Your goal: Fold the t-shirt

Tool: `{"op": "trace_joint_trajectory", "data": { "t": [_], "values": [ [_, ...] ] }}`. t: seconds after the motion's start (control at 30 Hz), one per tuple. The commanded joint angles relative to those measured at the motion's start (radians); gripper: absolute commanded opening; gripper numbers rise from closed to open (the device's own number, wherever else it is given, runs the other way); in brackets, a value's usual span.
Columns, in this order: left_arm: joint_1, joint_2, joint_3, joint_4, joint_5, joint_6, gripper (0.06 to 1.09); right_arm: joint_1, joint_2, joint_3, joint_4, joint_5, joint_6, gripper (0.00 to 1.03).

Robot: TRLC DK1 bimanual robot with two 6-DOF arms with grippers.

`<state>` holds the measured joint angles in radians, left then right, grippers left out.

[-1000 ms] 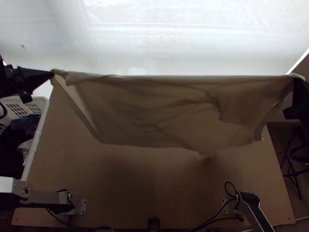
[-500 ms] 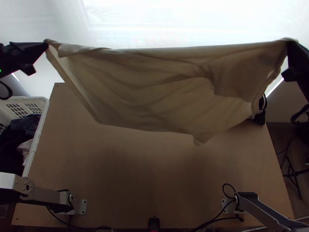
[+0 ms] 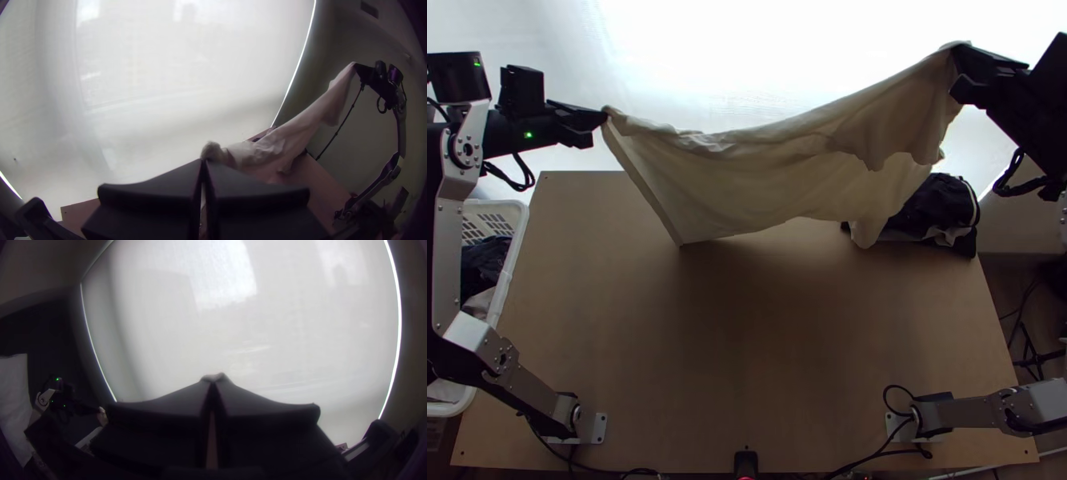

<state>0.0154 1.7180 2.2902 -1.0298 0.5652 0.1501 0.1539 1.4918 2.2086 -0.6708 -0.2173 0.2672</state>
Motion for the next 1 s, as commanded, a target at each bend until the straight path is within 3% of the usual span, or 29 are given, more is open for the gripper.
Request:
{"op": "trace_joint_trajectory", "data": {
  "t": [0.0,0.2,0.3,0.5,0.67,0.77,0.97],
  "values": [
    [-0.002,-0.064,0.000,-0.104,0.102,0.011,0.09,0.053,-0.013,0.097,-0.138,-0.001,-0.006,0.03],
    [0.141,-0.201,-0.001,-0.190,0.344,0.019,0.09,0.044,-0.166,0.074,-0.210,-0.013,-0.042,0.03],
    [0.202,-0.278,-0.001,-0.248,0.424,0.068,0.09,0.030,-0.257,0.054,-0.222,-0.013,-0.079,0.03],
    [0.287,-0.457,-0.014,-0.294,0.437,0.097,0.09,0.012,-0.416,0.054,-0.340,-0.013,-0.106,0.03],
    [0.285,-0.546,-0.118,-0.447,0.437,0.169,0.10,0.012,-0.492,0.054,-0.464,-0.013,-0.106,0.03],
    [0.262,-0.590,-0.166,-0.558,0.464,0.227,0.10,0.013,-0.516,0.060,-0.546,-0.014,-0.106,0.03],
    [0.112,-0.644,-0.241,-0.678,0.461,0.207,0.10,0.024,-0.565,0.002,-0.673,-0.016,-0.068,0.03]
  ]
}}
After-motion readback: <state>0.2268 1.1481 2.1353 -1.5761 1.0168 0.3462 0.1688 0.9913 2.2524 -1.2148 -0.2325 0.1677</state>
